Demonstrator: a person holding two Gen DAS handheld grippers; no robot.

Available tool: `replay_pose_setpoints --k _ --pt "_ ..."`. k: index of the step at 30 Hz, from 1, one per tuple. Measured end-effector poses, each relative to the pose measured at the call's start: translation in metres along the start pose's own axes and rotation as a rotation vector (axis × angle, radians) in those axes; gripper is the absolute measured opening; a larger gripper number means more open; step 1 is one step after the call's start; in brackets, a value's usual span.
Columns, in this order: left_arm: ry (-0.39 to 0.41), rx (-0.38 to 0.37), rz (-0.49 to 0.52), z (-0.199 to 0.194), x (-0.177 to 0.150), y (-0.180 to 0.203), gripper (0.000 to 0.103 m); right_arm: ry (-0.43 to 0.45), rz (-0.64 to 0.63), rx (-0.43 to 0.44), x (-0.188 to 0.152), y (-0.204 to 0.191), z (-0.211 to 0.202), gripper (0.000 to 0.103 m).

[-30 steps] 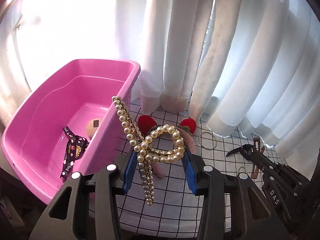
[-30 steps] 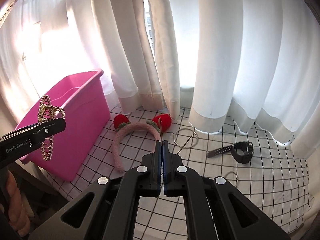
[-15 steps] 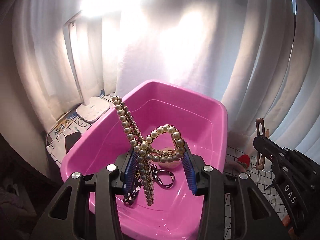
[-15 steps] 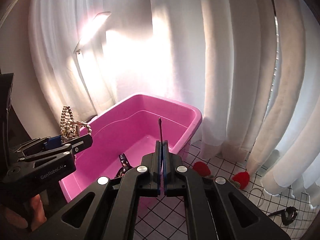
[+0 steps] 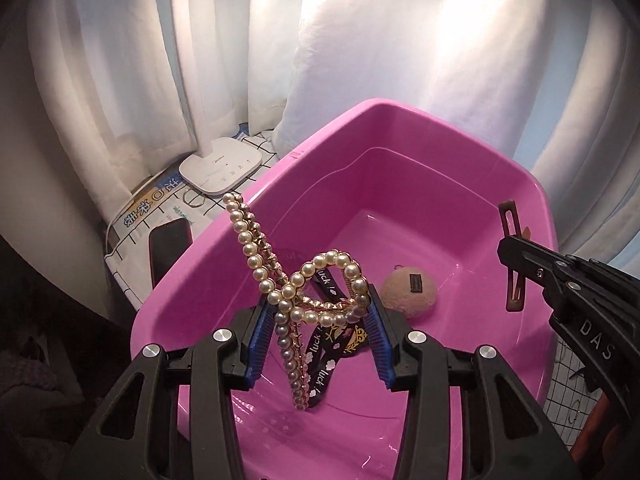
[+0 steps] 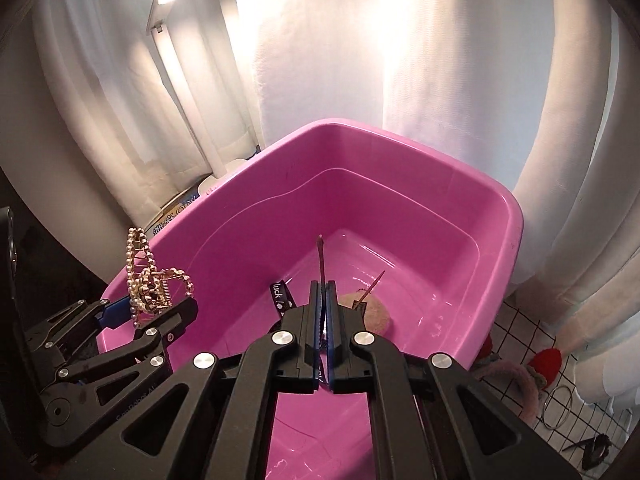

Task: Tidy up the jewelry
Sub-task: 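Carry the pearl clip and hairpin over the tub and release both, then move both tools back toward the pink headband and black watch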

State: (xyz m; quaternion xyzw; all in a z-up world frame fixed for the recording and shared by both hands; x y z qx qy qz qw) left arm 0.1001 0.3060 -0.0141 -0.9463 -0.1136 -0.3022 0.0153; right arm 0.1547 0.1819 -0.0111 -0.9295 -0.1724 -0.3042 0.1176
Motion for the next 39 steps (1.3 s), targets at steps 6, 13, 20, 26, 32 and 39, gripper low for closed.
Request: replay_pose_setpoints --k 6,13,20,26,32,39 --pt "-0.07 -0.021 -0.028 0.014 -0.004 -0.006 0.043 -0.015 -0.007 -0.035 0.0 0.002 0.007 0.052" --pt "-0.002 0.026 -0.013 0.002 0.001 -0.006 0.092 -0.026 0.02 -0.041 0.0 0.014 0.008 0.052" --pt "0.034 0.05 0.014 -0.01 0.008 0.003 0.091 -0.002 0.037 -0.042 -0.001 0.022 -0.002 0.052" --pt "0.048 0.052 0.018 -0.02 0.008 0.012 0.091 0.031 0.05 -0.041 -0.003 0.03 -0.018 0.052" --pt "0.075 0.039 0.03 -0.037 0.007 0.029 0.091 0.065 0.064 -0.053 -0.011 0.043 -0.039 0.052" --pt "0.108 -0.008 0.071 -0.057 0.002 0.064 0.091 0.109 0.118 -0.076 -0.032 0.073 -0.071 0.053"
Point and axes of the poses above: each gripper's, at about its wrist camera, not at the fingertips, and z roughly the way its jaws point, y to its right, x to its top, the point moved 2 cm from there along z, roughly the way its jaws point, and after that the axes turned 3 degrees about z, right-handed, at the moved point
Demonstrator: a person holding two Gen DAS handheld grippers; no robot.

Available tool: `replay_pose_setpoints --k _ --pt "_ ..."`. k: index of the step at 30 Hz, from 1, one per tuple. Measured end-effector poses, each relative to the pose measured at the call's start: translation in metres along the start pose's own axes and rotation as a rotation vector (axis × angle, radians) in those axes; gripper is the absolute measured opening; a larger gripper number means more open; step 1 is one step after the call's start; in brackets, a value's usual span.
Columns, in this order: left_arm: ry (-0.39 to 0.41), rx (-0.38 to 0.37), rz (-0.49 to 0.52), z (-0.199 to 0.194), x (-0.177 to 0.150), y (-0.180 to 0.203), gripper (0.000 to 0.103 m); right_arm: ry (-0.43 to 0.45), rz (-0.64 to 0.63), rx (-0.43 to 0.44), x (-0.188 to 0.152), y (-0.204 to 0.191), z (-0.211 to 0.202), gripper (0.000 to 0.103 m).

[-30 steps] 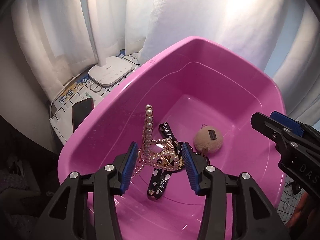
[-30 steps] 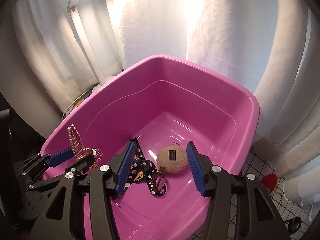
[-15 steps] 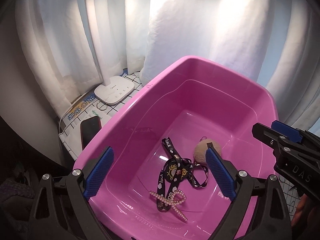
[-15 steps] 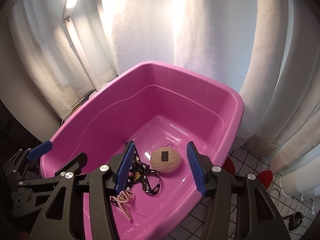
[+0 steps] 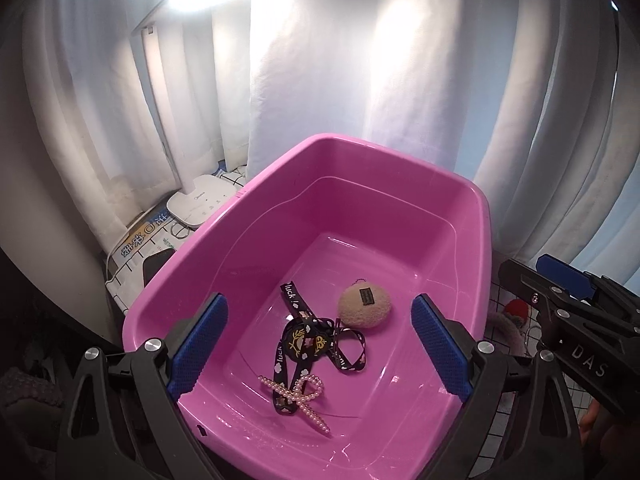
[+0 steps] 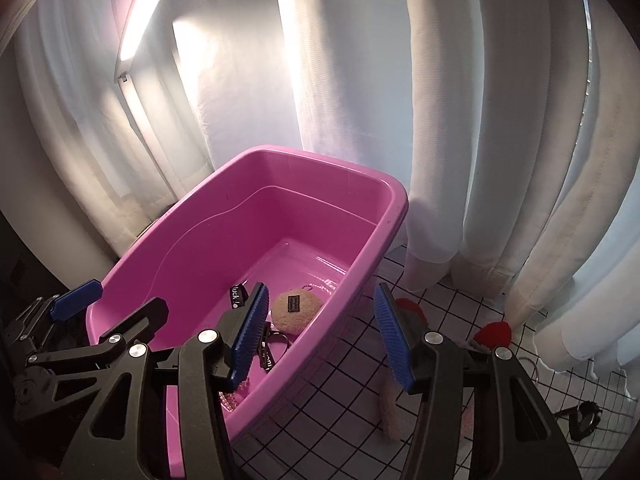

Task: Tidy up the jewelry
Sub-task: 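Move both tools back toward the pink headband and black watch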

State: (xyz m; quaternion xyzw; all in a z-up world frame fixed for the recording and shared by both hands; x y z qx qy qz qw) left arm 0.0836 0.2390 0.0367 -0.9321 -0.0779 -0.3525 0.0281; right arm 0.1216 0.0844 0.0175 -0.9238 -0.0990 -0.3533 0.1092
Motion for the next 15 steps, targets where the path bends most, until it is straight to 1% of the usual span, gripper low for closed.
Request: replay_pose_setpoints --k 8,15 --pt "0.02 -0.084 0.058 -0.016 -0.005 0.056 0.091 0.023 0.106 -0.078 -0.035 0.064 -0.039 0.053" --pt "0.009 -0.163 0.121 -0.022 -0.012 0.114 0.091 0.022 0.244 -0.172 -0.076 0.144 -0.071 0.053"
Point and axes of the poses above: each gripper's, at about its wrist camera, not at the fingertips, and z roughly the way its jaws point, y to its right, x to its top, the point moved 2 cm from there along z, roughly the way its jaws point, and after that the axes turned 3 degrees about z, right-handed, at the moved point
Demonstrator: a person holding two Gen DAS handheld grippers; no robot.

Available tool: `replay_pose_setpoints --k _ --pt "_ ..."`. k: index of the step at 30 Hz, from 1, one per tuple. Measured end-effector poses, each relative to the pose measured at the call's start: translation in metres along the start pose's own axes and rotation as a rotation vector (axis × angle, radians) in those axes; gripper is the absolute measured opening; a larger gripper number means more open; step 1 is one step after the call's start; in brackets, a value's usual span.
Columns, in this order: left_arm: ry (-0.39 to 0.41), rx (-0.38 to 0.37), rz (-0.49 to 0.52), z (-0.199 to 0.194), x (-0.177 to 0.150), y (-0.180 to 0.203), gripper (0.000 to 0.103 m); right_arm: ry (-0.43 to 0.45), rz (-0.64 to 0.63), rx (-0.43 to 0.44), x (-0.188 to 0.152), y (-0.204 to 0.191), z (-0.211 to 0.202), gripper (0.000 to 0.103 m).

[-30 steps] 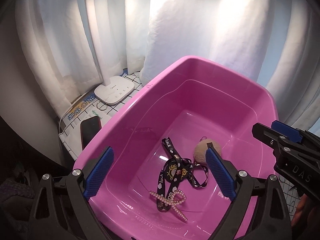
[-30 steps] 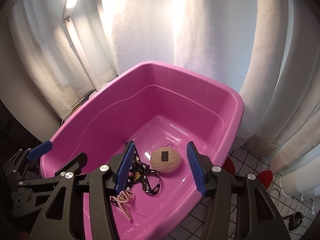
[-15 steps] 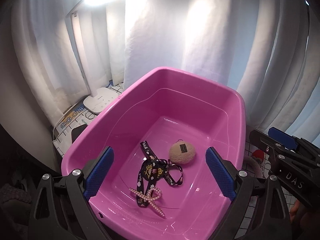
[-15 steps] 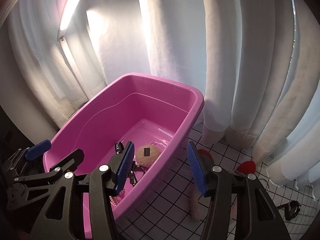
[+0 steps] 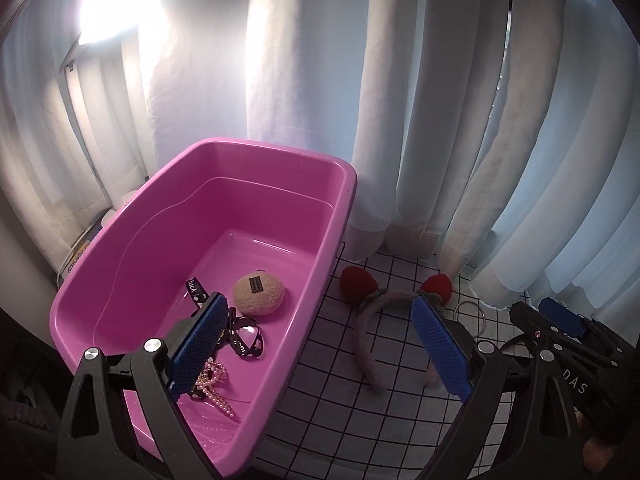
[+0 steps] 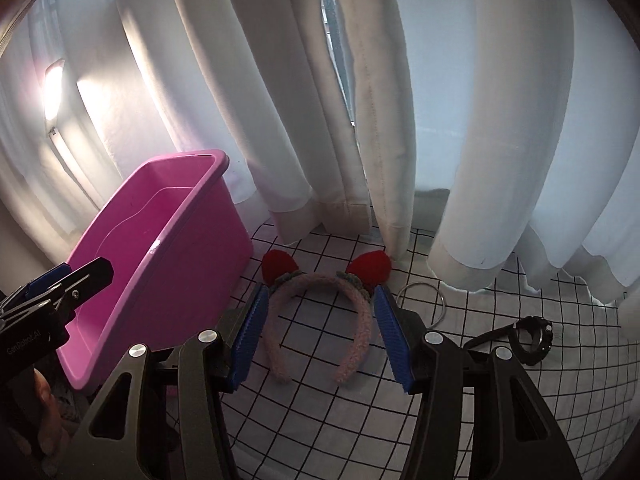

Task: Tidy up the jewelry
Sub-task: 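Move both tools back toward the pink headband and black watch, then grasp the black watch with right tool while left tool grasps the pink headband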

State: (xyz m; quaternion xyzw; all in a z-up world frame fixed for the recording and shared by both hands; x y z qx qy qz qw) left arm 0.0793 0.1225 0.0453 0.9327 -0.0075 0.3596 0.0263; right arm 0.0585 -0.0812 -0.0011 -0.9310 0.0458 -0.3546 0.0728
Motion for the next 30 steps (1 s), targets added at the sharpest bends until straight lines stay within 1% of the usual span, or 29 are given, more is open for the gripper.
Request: replay_pose_setpoints --k 7,11,15,21,25,30 --pt "-0.037 -0.036 0.039 0.015 -0.011 0.045 0.092 -0.005 0.125 -0.105 -0.026 0.091 -0.019 0.053" --pt "-0.077 -0.046 0.061 0.034 -0.023 0.067 0.092 -0.016 0.188 -0.163 -0.036 0.14 -0.027 0.053" --pt "-0.118 -0.053 0.079 0.057 -0.039 0.092 0.092 -0.034 0.234 -0.211 -0.045 0.179 -0.028 0.053" --pt "-0.171 -0.045 0.09 0.098 -0.06 0.119 0.092 -0.077 0.263 -0.255 -0.058 0.218 -0.006 0.054" --pt "-0.197 -0.036 0.087 0.123 -0.069 0.13 0.092 -0.119 0.287 -0.244 -0.06 0.234 0.016 0.054" --pt "-0.216 -0.011 0.085 0.147 -0.074 0.138 0.092 -0.149 0.299 -0.227 -0.054 0.244 0.044 0.054"
Point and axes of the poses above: each gripper's, at about its wrist camera, not at the fingertips, and z roughly the way its jaws point, y to its right, x to its top, the point moved 2 cm from there along z, roughly the way its jaws point, and after that the axes turned 3 degrees about z, right-handed, at the moved point
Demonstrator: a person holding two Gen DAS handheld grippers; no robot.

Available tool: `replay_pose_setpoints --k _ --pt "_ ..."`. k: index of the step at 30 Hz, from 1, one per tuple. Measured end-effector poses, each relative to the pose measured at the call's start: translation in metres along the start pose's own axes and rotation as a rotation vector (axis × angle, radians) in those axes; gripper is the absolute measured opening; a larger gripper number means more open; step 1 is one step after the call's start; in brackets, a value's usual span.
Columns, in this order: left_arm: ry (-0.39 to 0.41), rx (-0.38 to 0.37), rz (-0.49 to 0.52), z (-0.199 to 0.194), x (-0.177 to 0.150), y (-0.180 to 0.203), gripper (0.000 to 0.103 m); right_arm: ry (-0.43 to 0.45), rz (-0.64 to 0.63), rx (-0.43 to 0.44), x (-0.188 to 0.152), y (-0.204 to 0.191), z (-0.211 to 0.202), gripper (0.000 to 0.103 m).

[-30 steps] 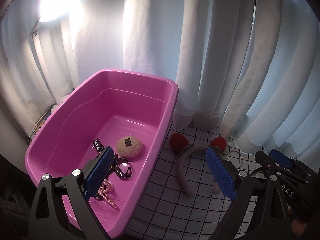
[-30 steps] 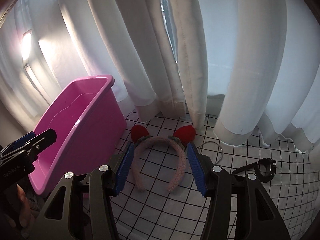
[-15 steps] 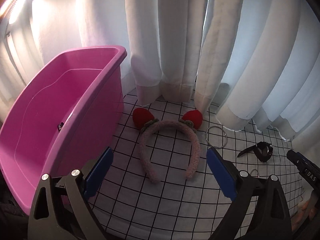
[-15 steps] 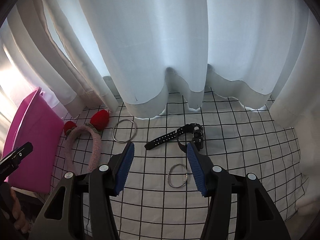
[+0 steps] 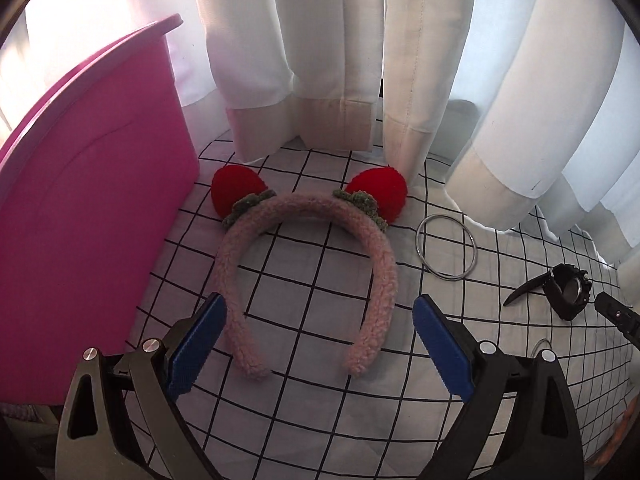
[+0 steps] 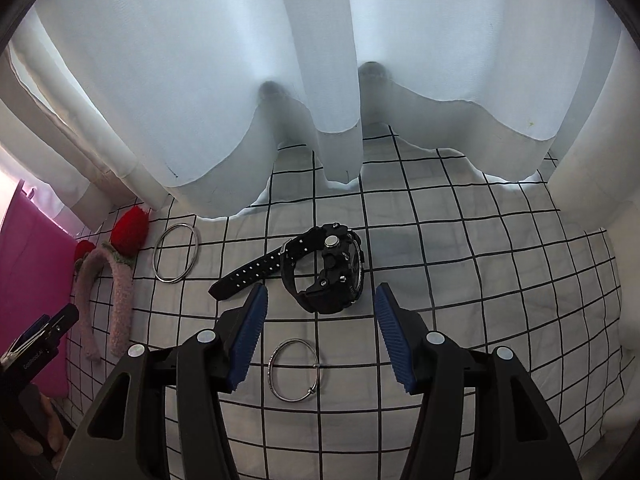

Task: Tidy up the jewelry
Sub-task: 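Grasp the black watch with right tool while left tool grasps the pink headband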

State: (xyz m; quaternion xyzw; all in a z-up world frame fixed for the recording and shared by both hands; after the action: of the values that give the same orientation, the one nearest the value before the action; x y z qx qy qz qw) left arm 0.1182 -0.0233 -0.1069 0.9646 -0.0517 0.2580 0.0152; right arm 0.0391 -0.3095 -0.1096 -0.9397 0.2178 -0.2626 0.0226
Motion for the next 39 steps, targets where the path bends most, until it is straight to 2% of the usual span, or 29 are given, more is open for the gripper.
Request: replay_pose_setpoints --k 9,17,26,35,37,38,39 --pt "-0.04 0.03 -0.015 0.036 -0.001 0.006 0.092 -0.048 -0.017 -0.07 0.014 0.006 0.042 0.054" --pt "-0.065 0.032 -0.016 0.058 0.001 0.015 0.092 -0.085 -0.027 -0.088 0.019 0.009 0.064 0.053" --pt "-0.1 0.079 -0.004 0.086 0.008 0.023 0.092 -0.125 -0.026 -0.092 0.017 0.014 0.087 0.053" --pt "-0.083 0.091 -0.043 0.103 0.021 0.019 0.095 -0.084 -0.069 -0.129 0.018 0.012 0.089 0.053" --pt "-0.08 0.073 -0.059 0.105 0.022 0.016 0.093 -0.077 -0.067 -0.13 0.018 0.011 0.089 0.05" --pt "-0.078 0.058 -0.069 0.104 0.02 0.015 0.09 -0.072 -0.067 -0.135 0.014 0.009 0.089 0.043" --pt "-0.076 0.044 -0.076 0.103 0.019 0.013 0.088 -0.067 -0.067 -0.133 0.015 0.01 0.088 0.031"
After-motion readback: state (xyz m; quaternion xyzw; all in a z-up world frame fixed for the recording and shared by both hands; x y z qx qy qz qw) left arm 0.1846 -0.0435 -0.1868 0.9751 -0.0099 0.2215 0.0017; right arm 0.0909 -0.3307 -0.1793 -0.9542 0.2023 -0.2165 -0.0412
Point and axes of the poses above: each gripper's, at about its wrist camera, not at the fingertips, and z roughly the way its jaws point, y to its right, x to its top, the point moved 2 cm from there along z, roughly the way its jaws point, and after that the axes turned 3 degrees about z, right-handed, at the moved point
